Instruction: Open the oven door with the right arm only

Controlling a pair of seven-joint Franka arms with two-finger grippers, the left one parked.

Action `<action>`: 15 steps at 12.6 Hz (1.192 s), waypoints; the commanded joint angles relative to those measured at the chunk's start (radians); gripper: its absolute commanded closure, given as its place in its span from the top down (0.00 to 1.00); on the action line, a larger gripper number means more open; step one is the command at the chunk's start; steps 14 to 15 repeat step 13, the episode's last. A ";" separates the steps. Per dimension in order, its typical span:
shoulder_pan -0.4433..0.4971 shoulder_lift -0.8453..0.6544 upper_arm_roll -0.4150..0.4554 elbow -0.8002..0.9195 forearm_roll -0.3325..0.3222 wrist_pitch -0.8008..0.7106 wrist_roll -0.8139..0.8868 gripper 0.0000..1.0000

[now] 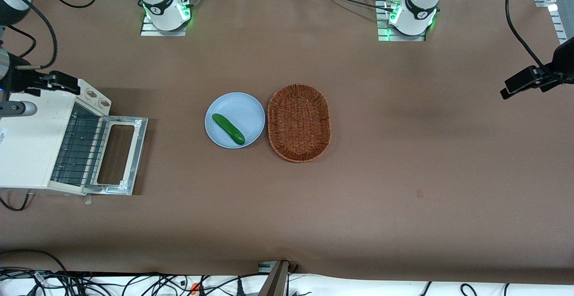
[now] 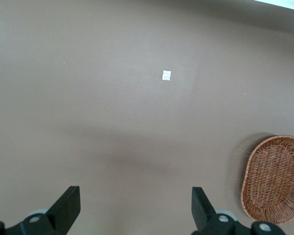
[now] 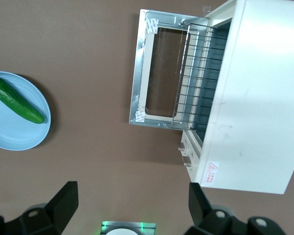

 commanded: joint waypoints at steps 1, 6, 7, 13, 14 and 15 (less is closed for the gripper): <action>0.002 -0.035 -0.012 -0.016 0.007 -0.016 -0.036 1.00; 0.002 -0.035 -0.024 -0.013 0.013 -0.016 -0.024 1.00; 0.002 -0.035 -0.023 -0.013 0.012 -0.017 -0.023 1.00; 0.008 -0.041 -0.008 0.050 0.006 -0.060 -0.018 1.00; 0.008 -0.041 -0.008 0.050 0.006 -0.060 -0.018 1.00; 0.008 -0.041 -0.008 0.050 0.006 -0.060 -0.018 1.00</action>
